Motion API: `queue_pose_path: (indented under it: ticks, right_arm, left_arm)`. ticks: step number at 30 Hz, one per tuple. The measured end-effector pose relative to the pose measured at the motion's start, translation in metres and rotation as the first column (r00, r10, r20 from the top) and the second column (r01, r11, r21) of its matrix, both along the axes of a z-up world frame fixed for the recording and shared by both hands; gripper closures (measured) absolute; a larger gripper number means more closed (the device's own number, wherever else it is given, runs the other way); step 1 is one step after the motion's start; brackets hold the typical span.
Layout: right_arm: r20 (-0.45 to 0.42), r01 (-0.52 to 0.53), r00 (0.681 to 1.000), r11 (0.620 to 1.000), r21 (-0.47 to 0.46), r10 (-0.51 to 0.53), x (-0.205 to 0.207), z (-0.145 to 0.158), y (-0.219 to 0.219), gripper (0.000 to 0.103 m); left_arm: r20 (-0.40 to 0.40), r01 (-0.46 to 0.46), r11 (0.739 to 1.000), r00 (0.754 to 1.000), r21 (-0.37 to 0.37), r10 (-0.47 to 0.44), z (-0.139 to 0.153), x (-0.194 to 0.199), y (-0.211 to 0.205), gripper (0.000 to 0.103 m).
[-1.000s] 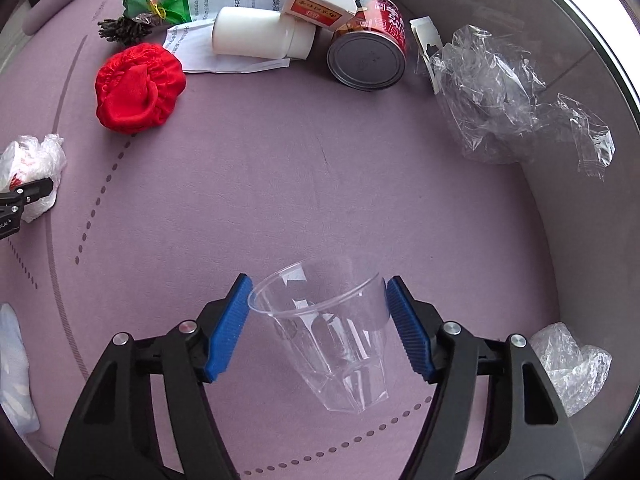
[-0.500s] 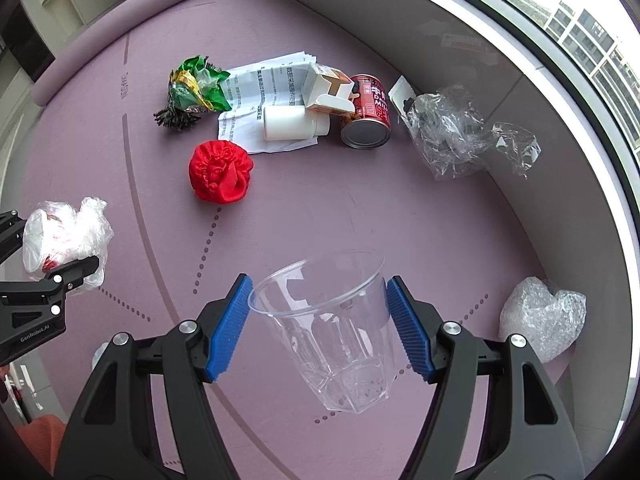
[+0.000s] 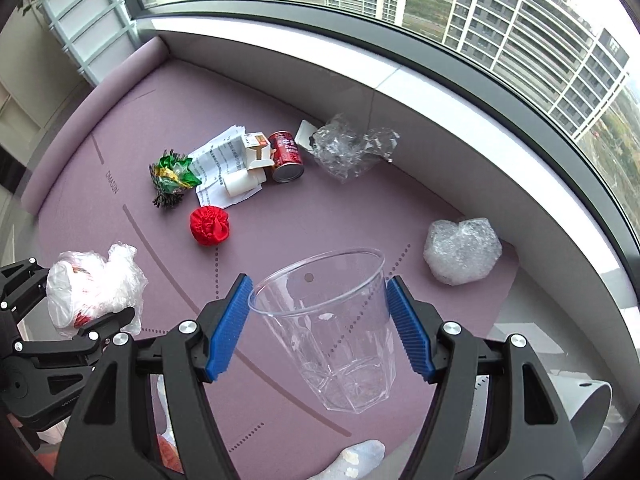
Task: Collect trash
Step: 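Carry both held cups over the grey bin and open both grippers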
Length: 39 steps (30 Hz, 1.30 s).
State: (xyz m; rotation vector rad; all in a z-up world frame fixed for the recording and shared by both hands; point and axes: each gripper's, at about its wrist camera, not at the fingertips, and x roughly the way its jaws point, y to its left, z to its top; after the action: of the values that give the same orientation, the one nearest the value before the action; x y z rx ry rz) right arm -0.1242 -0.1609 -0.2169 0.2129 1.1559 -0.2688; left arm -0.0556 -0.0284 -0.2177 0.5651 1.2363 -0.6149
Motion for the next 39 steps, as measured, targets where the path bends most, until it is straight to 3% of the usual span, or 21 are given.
queue_pose_path:
  ticks: [5,9,13,18,22,24,26,39]
  right_arm:
    - [0.018,0.183,0.983,0.983,-0.012,-0.183,-0.062,0.043,-0.043,0.036]
    - [0.026,0.331,0.944,0.943,-0.038,-0.33,-0.123,0.067,-0.084,0.036]
    - [0.018,0.478,0.878,0.876,-0.064,-0.478,-0.19,0.078,-0.126,0.036]
    - [-0.004,0.62,0.783,0.782,-0.07,-0.622,-0.265,0.069,-0.175,0.036]
    - [-0.051,0.679,0.729,0.731,-0.068,-0.682,-0.308,0.045,-0.203,0.034]
    - [-0.092,0.7,0.707,0.712,-0.054,-0.701,-0.323,0.029,-0.212,0.025]
    - [-0.106,0.713,0.693,0.699,-0.047,-0.713,-0.338,0.02,-0.219,0.024]
    - [-0.079,0.792,0.603,0.607,-0.058,-0.794,-0.402,0.03,-0.244,0.023]
  left_arm:
    - [0.001,0.157,0.987,0.988,-0.023,-0.157,0.04,-0.041,-0.051,0.052]
    - [-0.01,0.274,0.96,0.962,-0.053,-0.275,0.061,-0.081,-0.099,0.052]
    - [-0.011,0.404,0.912,0.914,-0.076,-0.406,0.071,-0.126,-0.151,0.052]
    - [-0.028,0.51,0.854,0.857,-0.105,-0.515,0.072,-0.181,-0.215,0.052]
    - [-0.032,0.577,0.809,0.812,-0.112,-0.583,0.063,-0.22,-0.257,0.051]
    - [-0.04,0.6,0.792,0.794,-0.112,-0.607,0.056,-0.238,-0.274,0.051]
    - [-0.05,0.62,0.776,0.777,-0.111,-0.628,0.05,-0.254,-0.287,0.051]
    - [-0.081,0.719,0.686,0.681,-0.113,-0.728,0.022,-0.323,-0.338,0.049]
